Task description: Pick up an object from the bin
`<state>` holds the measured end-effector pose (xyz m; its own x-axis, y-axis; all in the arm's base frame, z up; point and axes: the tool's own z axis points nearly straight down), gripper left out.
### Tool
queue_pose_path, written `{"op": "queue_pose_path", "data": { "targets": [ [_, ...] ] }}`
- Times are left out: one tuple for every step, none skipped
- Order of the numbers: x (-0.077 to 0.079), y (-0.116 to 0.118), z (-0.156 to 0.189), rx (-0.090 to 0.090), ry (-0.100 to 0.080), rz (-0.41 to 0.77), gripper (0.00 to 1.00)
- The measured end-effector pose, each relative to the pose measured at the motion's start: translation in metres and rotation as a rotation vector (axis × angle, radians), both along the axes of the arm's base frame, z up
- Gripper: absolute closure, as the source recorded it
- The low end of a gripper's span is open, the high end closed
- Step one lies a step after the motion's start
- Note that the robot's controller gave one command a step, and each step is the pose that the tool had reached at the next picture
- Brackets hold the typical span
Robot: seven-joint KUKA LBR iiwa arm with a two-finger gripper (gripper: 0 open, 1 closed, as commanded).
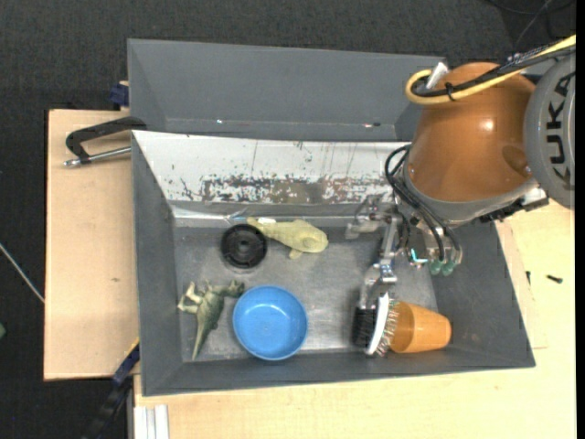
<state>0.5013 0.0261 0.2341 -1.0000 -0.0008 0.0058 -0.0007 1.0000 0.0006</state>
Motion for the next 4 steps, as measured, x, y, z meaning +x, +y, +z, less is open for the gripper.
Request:
{"op": "queue_pose_path", "data": {
  "targets": [
    [0.003,0.012,-0.104,0.0,0.002,-0.075,0.0],
    [0.038,0.097,-0.162,0.0,-0.013,0.115,0.0],
    [0.04,0.097,-0.157,0.005,-0.02,0.109,1.0],
    [0.021,0.141,-0.015,0.005,-0.019,0.167,1.0]
  ]
}}
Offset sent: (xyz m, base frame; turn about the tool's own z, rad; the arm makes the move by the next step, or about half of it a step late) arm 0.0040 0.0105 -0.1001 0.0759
